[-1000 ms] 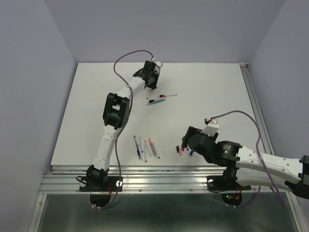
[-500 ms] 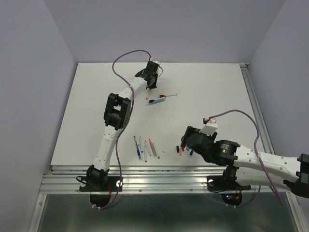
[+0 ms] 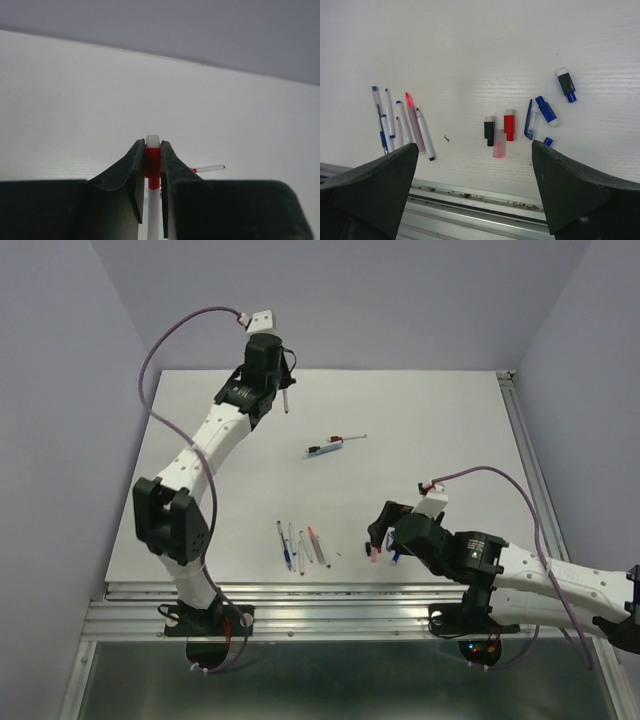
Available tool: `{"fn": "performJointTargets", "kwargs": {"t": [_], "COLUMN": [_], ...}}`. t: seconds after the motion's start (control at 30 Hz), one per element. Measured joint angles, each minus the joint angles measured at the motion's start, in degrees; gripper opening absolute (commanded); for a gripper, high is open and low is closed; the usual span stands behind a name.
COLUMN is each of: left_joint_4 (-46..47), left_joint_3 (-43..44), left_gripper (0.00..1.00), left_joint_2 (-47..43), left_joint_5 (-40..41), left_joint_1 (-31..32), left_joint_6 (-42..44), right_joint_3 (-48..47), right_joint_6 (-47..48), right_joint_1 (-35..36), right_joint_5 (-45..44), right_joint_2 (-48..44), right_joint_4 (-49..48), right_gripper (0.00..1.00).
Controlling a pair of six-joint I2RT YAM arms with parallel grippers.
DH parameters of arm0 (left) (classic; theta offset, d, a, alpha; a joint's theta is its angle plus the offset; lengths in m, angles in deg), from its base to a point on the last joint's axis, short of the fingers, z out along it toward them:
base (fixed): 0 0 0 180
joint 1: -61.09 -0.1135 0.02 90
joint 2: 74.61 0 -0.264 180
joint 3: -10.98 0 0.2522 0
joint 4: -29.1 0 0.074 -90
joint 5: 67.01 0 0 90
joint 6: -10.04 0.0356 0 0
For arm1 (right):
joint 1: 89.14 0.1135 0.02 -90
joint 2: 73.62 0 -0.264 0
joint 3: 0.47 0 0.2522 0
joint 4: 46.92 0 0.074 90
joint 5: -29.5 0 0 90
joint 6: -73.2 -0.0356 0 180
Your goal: Open the pen caps
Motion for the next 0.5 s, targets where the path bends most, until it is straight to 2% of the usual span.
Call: {"fn": "performJointTargets", "kwargs": {"t": [0.17, 0.3, 0.4, 0.5], "left_joint_4": [8.6, 16.7, 17.4, 17.4], "left_joint_3": [-17.5, -38.5, -50.7, -57.8], "left_gripper": [0.00, 0.00, 0.00, 0.00], "left_joint_2": [-19.0, -32.2, -38.9, -43.9], "left_joint_5": [-3.0, -5.9, -7.8, -8.9], "left_joint_1": [1.3, 6.1, 10.8, 12.9], "left_joint_6": [-6.2, -13.0, -17.0, -20.8], "right_joint_3": [0.4, 2.1, 2.3, 2.4], "right_joint_6": [4.0, 9.1, 13.1, 15.8], "right_joint_1": [0.0, 0.0, 0.0, 0.0], "right_joint_5": [5.0, 13.3, 21.5, 27.5], "right_joint_2": [-1.7, -0.2, 5.4, 9.1], "right_joint_4": [-5.2, -13.4, -20.8, -26.4], "right_gripper": [1.00, 1.00, 1.00, 1.00]}}
